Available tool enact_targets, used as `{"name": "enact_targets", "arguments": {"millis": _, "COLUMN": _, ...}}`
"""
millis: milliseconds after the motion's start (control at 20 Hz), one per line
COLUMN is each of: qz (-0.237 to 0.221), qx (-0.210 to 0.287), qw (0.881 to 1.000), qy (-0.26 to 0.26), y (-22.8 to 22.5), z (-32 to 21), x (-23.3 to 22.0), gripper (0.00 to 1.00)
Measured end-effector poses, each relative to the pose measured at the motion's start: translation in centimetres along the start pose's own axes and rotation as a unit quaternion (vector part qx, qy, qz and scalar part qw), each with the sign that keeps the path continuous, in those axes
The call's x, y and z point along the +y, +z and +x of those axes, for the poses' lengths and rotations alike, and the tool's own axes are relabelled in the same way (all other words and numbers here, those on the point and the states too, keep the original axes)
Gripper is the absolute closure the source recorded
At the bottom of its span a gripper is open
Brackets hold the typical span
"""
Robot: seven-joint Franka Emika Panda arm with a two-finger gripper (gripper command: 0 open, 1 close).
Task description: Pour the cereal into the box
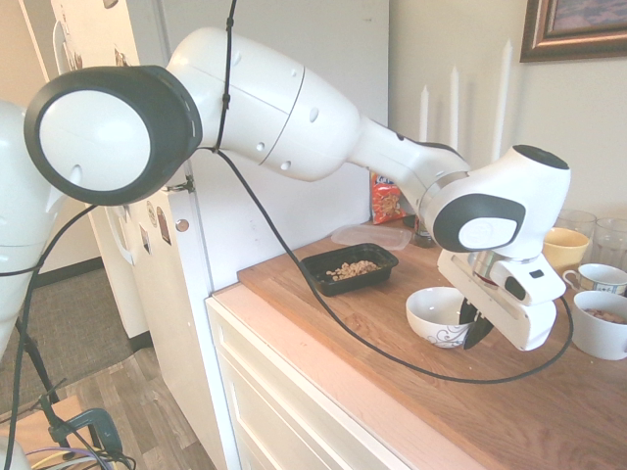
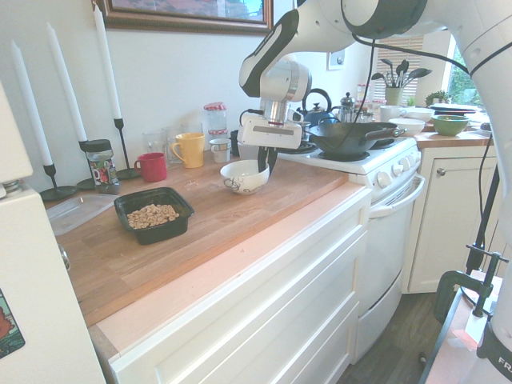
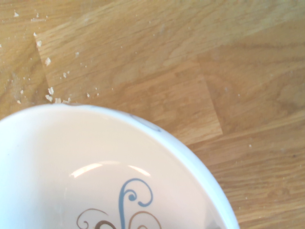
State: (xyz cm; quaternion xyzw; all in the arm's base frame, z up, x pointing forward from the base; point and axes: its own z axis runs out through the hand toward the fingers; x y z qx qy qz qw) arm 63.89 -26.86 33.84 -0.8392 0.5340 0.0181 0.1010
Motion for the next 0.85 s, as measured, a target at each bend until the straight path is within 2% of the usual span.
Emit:
{"name": "enact_targets", "arguments": {"millis": 500, "qz": -0.003, "qx": 0.001, "qw": 1.0, "qy": 0.001, "y": -0.4, "z": 0.4, "x": 0.3, "gripper": 0.0}}
{"name": "enact_targets", "arguments": {"millis": 850, "qz": -0.051, "qx": 0.096, "qw": 0.993, "qy": -0.034, "y": -7.0, "z": -1.8, "x": -1.7, "gripper": 0.0}}
